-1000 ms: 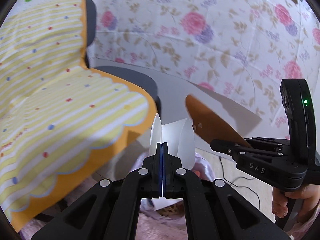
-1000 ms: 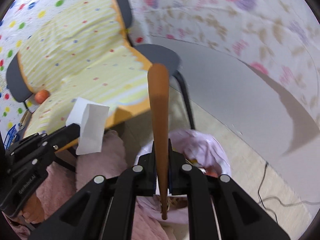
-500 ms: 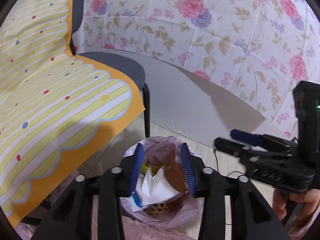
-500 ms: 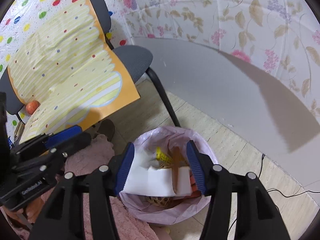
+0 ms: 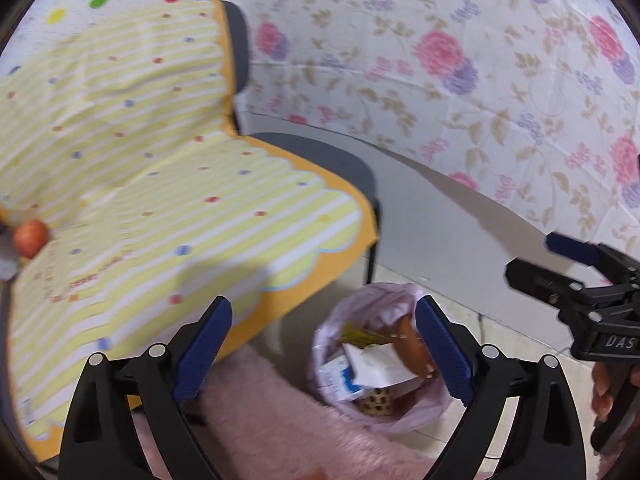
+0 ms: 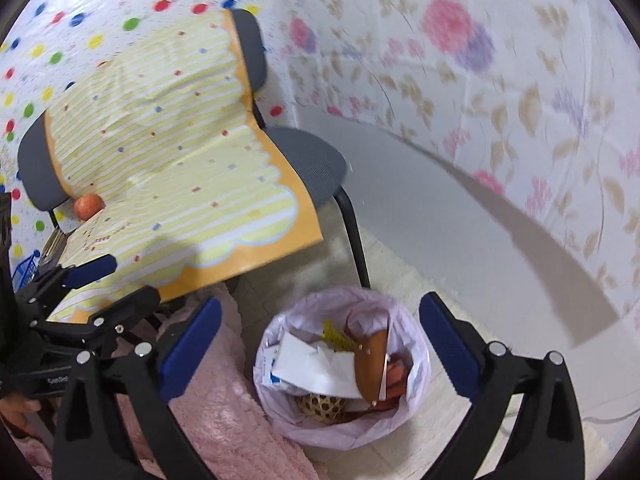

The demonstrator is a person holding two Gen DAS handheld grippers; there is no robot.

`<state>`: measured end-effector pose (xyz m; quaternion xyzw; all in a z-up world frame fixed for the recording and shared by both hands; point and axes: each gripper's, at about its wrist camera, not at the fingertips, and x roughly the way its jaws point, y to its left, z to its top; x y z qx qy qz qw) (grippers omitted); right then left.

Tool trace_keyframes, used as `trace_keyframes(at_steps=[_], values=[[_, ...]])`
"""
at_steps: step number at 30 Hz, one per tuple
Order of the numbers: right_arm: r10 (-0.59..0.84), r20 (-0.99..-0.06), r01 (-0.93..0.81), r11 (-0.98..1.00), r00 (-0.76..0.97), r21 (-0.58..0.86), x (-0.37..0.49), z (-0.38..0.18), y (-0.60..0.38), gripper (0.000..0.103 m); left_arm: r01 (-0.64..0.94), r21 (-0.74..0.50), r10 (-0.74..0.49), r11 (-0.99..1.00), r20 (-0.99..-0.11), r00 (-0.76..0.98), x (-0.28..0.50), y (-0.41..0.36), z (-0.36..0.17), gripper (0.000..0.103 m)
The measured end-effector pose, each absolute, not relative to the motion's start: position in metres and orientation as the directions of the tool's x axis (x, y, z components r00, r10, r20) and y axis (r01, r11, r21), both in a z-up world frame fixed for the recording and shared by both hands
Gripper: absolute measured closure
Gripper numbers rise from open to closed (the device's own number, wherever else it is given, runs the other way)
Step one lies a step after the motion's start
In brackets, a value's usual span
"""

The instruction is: Collect trash

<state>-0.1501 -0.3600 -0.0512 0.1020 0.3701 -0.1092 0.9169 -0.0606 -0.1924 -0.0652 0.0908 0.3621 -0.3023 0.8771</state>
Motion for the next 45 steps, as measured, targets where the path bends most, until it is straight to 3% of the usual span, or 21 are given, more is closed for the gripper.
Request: trace_keyframes(at_steps=[7,18,28,45], values=[[-0.062,-0.665,0.159,0.984,0.745,0.087,-0.135,-0.016,-0.326,0.006,0.452,-0.016,-0.326,0.892,-0.715,0.618,-0.061,-0.146,-0.039,0.009],[-0.075,-0.646,0.116,0.993,0.760,0.020,-0.115,0.012,-0.291,0.006,0.274,0.024,-0.189,0.961,-0.668,0.720,-0.064,-0.084,-0.004,0.009],[0.042,-0.621,-0.042,0.999,0.782,0.014,-0.087,0.026,-0.237,0.006,0.086,0.059,-0.027,0.994,-0.651,0.758,-0.063,-0.023,0.010,0.009],[0.075,-0.638,-0.083,0.996,0.767,0.017,-0.075,0.023,-0.217,0.006,0.030,0.048,0.008,0.998,-0.646,0.763,-0.062,0.003,0.014,0.009]])
